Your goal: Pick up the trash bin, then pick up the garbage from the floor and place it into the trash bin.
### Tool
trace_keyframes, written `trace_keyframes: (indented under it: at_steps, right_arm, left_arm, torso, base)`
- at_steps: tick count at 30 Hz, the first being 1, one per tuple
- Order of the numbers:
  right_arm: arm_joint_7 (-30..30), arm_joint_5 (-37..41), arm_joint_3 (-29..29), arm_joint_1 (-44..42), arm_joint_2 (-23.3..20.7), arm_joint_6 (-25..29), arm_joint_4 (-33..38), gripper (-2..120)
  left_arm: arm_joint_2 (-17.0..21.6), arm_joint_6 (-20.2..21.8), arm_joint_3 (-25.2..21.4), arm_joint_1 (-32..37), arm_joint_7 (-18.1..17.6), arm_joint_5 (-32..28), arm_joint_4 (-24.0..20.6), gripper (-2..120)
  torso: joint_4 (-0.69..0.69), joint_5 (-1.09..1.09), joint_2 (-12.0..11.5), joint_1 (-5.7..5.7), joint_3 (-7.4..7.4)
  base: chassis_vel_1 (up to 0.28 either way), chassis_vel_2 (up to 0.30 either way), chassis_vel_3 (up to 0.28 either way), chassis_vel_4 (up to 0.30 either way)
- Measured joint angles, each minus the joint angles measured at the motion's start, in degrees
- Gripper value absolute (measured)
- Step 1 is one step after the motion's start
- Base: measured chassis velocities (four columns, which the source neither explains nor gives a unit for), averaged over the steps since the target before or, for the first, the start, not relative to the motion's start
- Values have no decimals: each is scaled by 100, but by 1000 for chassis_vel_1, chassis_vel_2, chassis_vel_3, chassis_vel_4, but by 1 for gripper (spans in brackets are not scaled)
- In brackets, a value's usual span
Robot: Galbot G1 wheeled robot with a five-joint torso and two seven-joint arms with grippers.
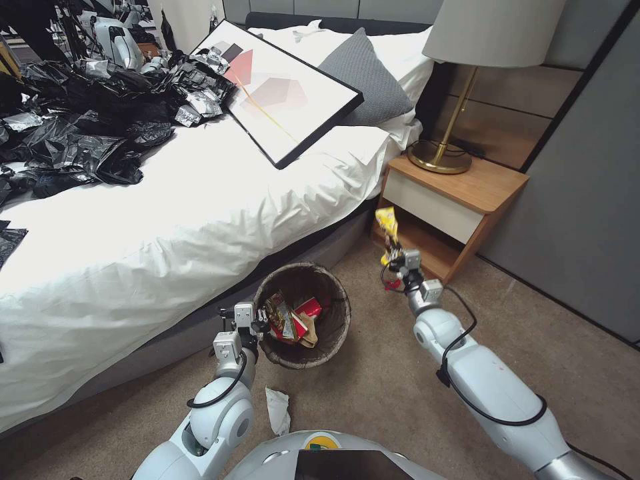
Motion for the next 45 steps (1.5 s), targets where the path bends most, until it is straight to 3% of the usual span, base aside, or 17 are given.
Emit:
trace_keyframes:
  at_steps: [7, 16, 30, 45]
  right_arm:
    - [-40, 350, 130, -206, -420, -26, 1902, 0]
    - [-605, 529, -217, -655, -899, -8, 3278, 0]
    - [-1209, 144, -917, -1467, -1555, 47, 3592, 0]
    - [-1198, -232, -1734, -1529, -1591, 113, 3062, 0]
  left_arm:
    - [114, 54, 80, 83, 101, -43, -56, 2]
    - [162, 79, 104, 46, 106, -66, -57, 2]
    - [122, 117, 129, -34, 105, -73, -56, 2]
    - [75, 141, 138, 18, 105, -85, -145, 2]
  torso:
    - [-1, 0, 0, 0, 0]
    - [-1, 0, 1, 0, -1]
    - [-1, 1, 1, 0, 0]
    - [-1, 0, 1, 0, 0]
  base:
    - [0, 0, 0, 0]
    - [0, 0, 0, 0]
    - [0, 0, 0, 0]
    - [0, 0, 0, 0]
